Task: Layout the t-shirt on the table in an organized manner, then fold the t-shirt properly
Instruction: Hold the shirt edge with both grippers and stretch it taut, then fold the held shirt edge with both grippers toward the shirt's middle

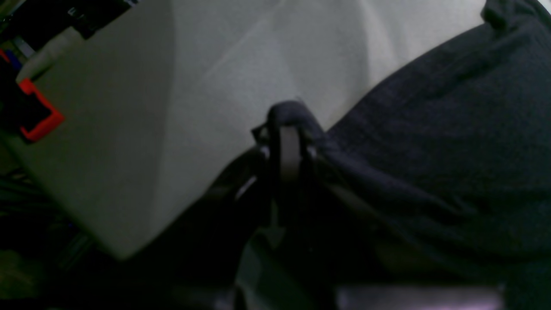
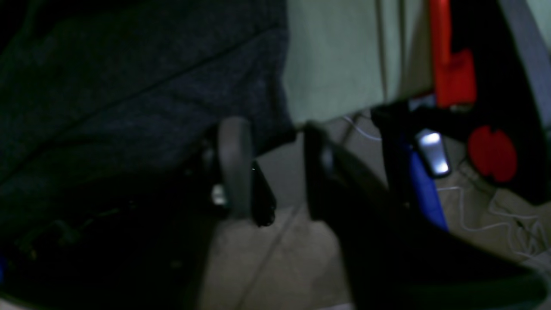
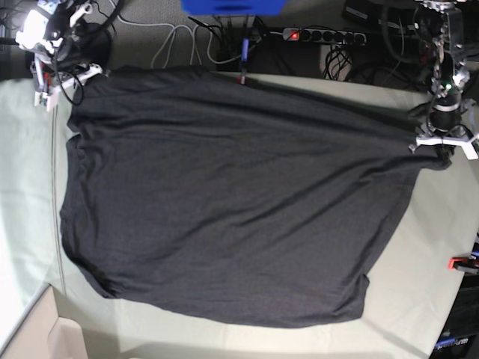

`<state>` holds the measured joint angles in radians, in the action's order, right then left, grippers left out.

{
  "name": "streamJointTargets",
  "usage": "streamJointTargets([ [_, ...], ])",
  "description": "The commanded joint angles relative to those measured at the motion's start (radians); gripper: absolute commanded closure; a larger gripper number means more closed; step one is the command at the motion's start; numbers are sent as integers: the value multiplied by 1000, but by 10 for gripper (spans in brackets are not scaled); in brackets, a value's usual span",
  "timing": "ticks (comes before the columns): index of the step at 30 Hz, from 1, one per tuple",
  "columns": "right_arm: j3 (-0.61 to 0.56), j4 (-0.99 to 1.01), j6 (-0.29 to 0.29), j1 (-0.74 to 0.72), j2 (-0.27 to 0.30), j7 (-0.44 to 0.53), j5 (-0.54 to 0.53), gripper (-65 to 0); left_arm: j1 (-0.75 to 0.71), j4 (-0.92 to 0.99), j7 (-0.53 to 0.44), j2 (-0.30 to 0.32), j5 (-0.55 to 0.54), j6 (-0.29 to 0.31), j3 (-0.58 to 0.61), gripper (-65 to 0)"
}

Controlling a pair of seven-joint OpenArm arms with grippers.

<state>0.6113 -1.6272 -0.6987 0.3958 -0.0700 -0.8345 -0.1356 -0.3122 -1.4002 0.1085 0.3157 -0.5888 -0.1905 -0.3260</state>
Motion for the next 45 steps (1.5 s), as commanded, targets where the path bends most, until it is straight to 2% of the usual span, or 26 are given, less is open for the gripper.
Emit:
streamJointTargets([
  [1,-8,-6,1,1,0,-15,-14,-114,5,-14,-28,17,5,-4,-12,0],
  [4,-8,-6,1,-1,0,-12,-14,-2,5,-15,-28,17,5,-4,-12,0],
  [9,0,-17,1,-8,6,-10,-16,0,5,-21,-28,17,5,-4,-12,0],
  [19,-9,-244,1,-25,-9,-21,-16,0,3,-24,-30,17,5,-4,-14,0],
  [33,0,-247,1,-90,8,-21,-12,0,104,-18,-28,17,5,-4,-8,0],
  [45,2,-241,1,-153,29,-21,-11,0,87,-21,-28,17,10,0,-5,0],
])
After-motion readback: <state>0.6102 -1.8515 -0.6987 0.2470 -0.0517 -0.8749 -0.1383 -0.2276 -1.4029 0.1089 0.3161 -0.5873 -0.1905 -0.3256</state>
